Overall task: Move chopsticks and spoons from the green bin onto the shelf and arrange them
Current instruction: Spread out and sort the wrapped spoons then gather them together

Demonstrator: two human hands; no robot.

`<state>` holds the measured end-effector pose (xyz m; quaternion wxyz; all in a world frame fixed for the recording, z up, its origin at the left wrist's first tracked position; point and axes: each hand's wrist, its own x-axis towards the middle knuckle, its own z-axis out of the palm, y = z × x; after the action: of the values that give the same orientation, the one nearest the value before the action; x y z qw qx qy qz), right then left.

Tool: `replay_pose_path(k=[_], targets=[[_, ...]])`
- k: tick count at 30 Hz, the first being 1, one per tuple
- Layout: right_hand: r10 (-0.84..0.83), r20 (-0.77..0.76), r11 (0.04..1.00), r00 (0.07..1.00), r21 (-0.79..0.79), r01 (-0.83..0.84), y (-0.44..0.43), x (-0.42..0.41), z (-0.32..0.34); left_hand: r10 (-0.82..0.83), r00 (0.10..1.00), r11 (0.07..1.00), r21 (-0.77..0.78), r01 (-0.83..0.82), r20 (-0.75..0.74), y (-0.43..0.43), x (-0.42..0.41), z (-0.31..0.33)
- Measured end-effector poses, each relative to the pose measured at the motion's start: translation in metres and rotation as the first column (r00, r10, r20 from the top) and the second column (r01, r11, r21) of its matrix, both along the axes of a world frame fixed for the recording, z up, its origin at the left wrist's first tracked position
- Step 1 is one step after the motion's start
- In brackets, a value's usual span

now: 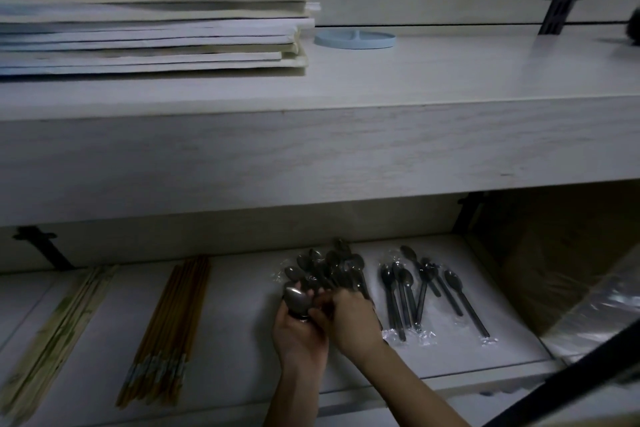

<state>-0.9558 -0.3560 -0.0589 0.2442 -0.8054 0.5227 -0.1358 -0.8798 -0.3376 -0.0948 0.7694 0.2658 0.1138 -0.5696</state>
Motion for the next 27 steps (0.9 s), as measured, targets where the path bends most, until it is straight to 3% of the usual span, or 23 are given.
replay_pose_path(k=[8,14,23,27], targets=[[0.062,-0.099,0.993,0.993,-0.099,-0.071,0.001,0.000,-0.007,-0.071,0.997,0.996,0.056,0.069,0.029,0.001,-0.001,0.004],[0.182,-0.159,0.983,0.970,-0.003,-0.184,0.009,-0.019,-0.011,-0.045,0.995,0.997,0.068,0.038,0.094,0.002,0.003,0.003],[0.184,0.039,0.942,0.982,0.278,-0.187,0.007,-0.031,-0.005,-0.220,0.965,0.968,0.157,0.197,0.144,0.003,0.005,-0.014],[0.095,0.194,0.871,0.976,0.459,-0.176,0.006,-0.037,0.001,-0.165,0.965,0.975,0.180,0.129,0.202,0.002,0.015,-0.008]])
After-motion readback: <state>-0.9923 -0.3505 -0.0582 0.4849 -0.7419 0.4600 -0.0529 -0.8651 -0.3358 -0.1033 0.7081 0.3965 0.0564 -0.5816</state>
